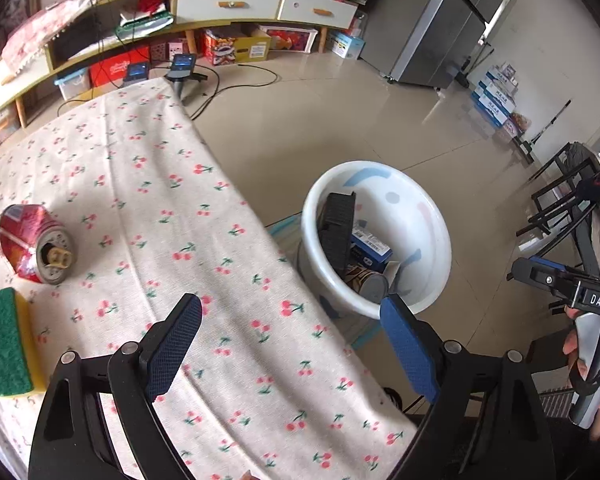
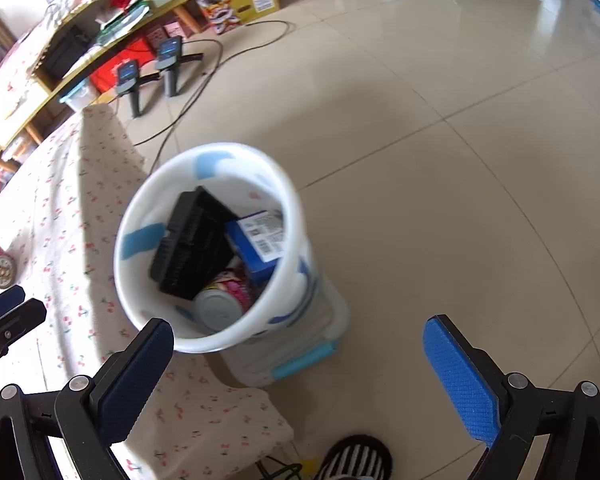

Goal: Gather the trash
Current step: 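Drop the red cartoon can from the left tool into the bucket, then grasp the green-yellow sponge with the left tool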

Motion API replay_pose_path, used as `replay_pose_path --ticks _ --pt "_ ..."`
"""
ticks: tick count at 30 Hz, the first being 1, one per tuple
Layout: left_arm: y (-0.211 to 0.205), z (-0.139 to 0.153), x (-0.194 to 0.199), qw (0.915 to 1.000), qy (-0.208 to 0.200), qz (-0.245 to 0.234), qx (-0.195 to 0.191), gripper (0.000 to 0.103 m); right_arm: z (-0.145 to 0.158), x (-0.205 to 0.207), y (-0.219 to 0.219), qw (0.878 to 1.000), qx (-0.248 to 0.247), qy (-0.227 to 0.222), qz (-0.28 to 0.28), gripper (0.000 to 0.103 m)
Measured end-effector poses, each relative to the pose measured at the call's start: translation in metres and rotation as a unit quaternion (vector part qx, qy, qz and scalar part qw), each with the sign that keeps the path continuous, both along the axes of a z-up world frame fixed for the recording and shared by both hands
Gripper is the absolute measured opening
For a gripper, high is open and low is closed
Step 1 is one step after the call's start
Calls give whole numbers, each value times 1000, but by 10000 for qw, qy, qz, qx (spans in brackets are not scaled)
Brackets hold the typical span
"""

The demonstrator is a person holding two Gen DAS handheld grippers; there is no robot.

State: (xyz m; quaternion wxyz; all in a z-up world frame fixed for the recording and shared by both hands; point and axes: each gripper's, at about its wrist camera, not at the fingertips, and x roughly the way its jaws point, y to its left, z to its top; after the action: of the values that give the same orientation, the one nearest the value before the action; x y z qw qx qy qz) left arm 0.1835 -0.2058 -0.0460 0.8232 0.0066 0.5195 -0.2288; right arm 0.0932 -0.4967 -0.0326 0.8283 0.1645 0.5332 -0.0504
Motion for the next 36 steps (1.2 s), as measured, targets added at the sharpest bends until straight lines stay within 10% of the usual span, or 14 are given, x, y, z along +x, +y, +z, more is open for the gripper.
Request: replay_pose_path --ticks 26,36 --pt "200 -19 10 9873 194 1367 791 103 4 64 191 9888 -332 58 1454 103" --pt "193 -44 35 9825 412 1516 996 75 -5 79 205 9895 -347 209 1387 103"
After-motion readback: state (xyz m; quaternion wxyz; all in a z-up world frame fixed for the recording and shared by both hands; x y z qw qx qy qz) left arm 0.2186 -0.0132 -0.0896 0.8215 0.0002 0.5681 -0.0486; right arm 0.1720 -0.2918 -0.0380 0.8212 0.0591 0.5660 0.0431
